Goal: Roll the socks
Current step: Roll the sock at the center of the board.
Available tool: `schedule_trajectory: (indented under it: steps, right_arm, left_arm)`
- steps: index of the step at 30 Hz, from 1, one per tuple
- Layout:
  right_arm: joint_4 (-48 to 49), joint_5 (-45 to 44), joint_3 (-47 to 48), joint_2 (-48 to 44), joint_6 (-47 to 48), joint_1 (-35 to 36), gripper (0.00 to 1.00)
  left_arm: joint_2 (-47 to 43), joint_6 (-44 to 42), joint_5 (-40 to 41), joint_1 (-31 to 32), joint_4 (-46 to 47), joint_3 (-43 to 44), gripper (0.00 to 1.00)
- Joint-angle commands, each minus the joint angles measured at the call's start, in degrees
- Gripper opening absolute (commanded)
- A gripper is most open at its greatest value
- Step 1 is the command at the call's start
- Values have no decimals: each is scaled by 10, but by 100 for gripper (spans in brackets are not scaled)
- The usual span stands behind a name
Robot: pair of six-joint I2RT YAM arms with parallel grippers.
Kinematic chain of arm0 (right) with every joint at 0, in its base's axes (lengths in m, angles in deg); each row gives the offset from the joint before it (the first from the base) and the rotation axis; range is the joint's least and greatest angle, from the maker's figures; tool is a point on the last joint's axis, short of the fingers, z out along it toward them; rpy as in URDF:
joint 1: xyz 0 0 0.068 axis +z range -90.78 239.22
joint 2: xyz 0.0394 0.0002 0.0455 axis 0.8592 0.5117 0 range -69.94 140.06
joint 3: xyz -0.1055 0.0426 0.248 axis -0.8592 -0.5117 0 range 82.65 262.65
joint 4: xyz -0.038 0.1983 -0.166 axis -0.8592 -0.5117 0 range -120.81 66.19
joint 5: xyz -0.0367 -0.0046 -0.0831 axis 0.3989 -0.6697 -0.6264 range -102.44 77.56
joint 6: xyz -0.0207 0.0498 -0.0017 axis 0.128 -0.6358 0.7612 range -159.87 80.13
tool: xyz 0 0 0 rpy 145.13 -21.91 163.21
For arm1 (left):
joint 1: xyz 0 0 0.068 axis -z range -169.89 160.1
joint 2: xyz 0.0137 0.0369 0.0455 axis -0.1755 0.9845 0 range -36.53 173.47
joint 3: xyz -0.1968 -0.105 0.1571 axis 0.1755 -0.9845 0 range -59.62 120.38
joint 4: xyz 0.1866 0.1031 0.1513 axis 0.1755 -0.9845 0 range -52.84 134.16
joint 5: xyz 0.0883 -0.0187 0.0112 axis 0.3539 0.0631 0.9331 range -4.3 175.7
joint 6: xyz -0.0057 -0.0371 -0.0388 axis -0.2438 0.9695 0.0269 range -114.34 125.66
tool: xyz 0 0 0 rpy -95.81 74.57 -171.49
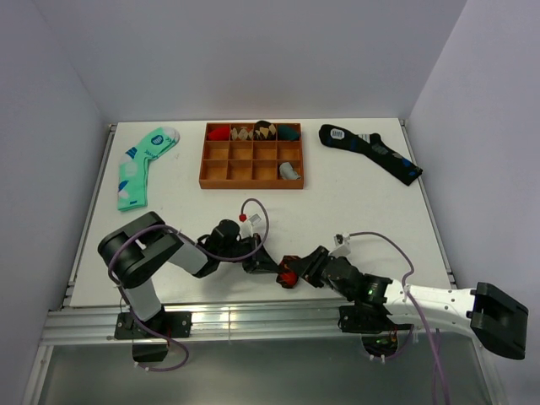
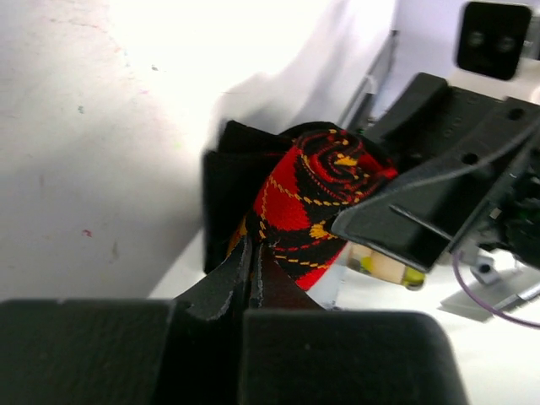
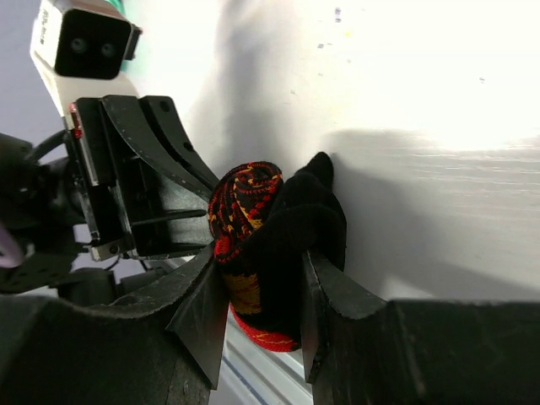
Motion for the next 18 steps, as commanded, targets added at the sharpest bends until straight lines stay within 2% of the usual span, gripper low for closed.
schedule_trajectory:
  steps: [1, 11, 18]
  right_arm:
    - [38, 14, -95, 2, -21, 1, 16]
    - [-40, 23, -93, -12, -26, 1, 44]
    - [-86, 29, -85, -33, -15, 1, 53]
  left_arm:
    - [1, -56, 74, 11, -123, 19, 1]
    - [22, -56, 107, 46, -159, 37, 0]
    - [30, -51, 119, 58, -170, 46, 0]
